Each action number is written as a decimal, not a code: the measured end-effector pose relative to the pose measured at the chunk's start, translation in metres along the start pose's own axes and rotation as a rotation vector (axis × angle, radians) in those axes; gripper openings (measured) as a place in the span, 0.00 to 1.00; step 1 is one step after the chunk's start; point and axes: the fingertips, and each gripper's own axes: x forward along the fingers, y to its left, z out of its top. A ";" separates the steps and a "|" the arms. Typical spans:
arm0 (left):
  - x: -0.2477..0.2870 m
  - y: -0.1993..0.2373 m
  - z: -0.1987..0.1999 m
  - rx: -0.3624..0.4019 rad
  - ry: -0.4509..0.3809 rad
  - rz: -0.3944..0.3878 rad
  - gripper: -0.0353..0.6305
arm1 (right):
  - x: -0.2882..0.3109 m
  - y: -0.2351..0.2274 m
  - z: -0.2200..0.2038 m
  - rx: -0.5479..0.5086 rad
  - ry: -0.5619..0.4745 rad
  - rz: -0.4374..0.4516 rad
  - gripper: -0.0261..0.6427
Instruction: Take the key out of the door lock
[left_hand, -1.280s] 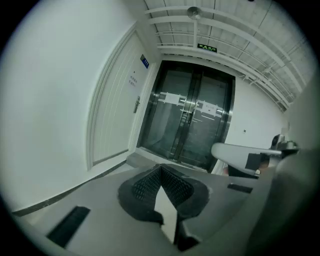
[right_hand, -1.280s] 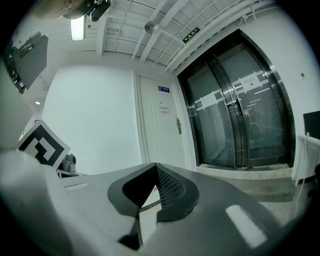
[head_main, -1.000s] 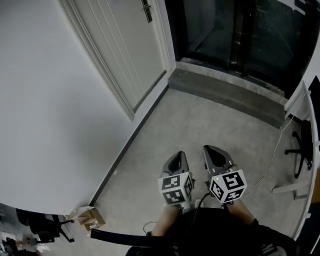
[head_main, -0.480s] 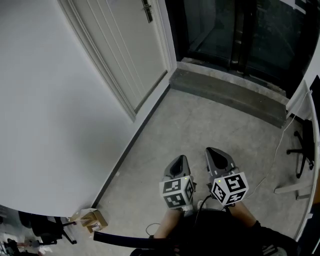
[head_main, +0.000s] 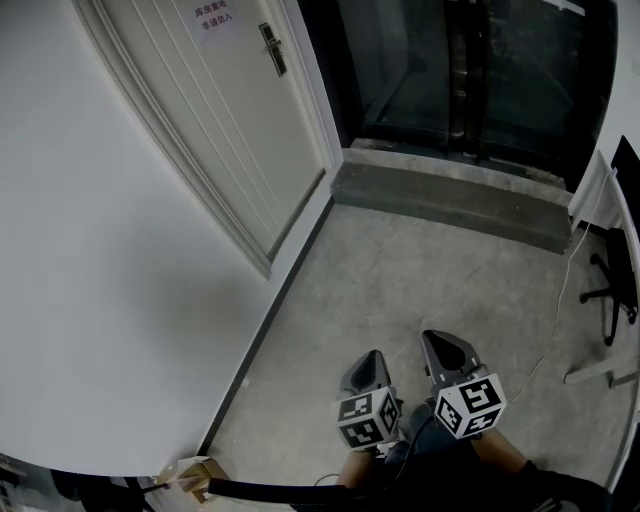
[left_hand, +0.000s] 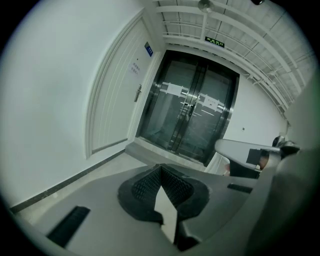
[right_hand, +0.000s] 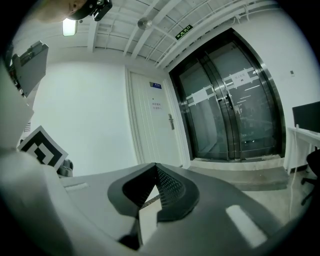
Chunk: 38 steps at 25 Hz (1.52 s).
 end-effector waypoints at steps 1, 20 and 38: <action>0.003 0.002 0.003 0.000 -0.002 0.001 0.05 | 0.004 -0.001 0.000 -0.001 0.002 -0.003 0.04; 0.226 -0.018 0.186 0.084 -0.131 -0.018 0.05 | 0.211 -0.134 0.094 -0.031 -0.038 0.061 0.04; 0.336 -0.007 0.270 0.076 -0.195 0.009 0.05 | 0.334 -0.203 0.152 -0.056 -0.103 0.058 0.04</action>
